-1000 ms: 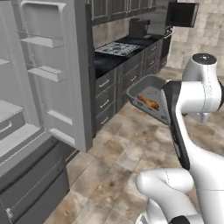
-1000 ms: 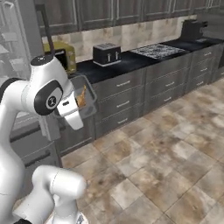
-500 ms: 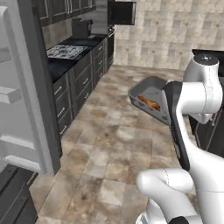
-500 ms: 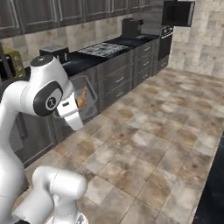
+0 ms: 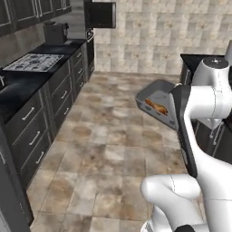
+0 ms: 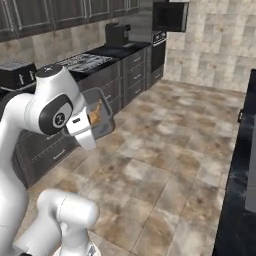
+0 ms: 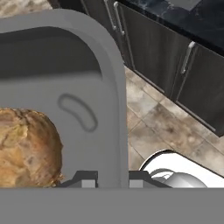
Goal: Place the tupperware containing the chicken drumstick and onion meal in the microwave. Close the microwave door and press the start button to reheat the meal.
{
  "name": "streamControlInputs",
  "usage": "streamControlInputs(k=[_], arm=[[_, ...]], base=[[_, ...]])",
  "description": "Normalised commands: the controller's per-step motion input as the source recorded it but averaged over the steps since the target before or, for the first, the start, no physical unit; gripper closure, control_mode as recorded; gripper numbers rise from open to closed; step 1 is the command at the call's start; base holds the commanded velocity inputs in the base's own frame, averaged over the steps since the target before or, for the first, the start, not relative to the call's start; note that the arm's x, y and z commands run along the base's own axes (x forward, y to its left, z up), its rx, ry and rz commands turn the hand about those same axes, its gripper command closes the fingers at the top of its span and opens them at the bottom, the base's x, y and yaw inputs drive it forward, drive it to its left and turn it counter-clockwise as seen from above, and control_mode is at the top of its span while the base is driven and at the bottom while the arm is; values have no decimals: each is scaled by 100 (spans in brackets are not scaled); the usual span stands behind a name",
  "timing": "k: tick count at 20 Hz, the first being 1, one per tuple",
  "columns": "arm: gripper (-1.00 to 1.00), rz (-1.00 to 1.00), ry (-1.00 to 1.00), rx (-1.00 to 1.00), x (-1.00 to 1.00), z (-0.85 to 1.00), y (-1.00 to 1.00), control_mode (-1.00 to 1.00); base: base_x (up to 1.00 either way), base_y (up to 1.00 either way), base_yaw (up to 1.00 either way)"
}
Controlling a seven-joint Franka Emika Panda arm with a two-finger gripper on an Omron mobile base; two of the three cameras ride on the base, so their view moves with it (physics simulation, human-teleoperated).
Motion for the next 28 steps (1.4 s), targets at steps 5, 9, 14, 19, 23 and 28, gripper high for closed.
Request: streamControlInputs(k=[5,9,14,19,23,28], arm=[[100,0,0,0,0,0,0,100],[100,0,0,0,0,0,0,100],[100,0,0,0,0,0,0,100],[100,0,0,0,0,0,0,100],[100,0,0,0,0,0,0,100],[100,0,0,0,0,0,0,100]], base=[[100,13,-12],[100,29,-14],[100,26,-15],[100,17,-15],[100,6,-12],[100,0,-6]])
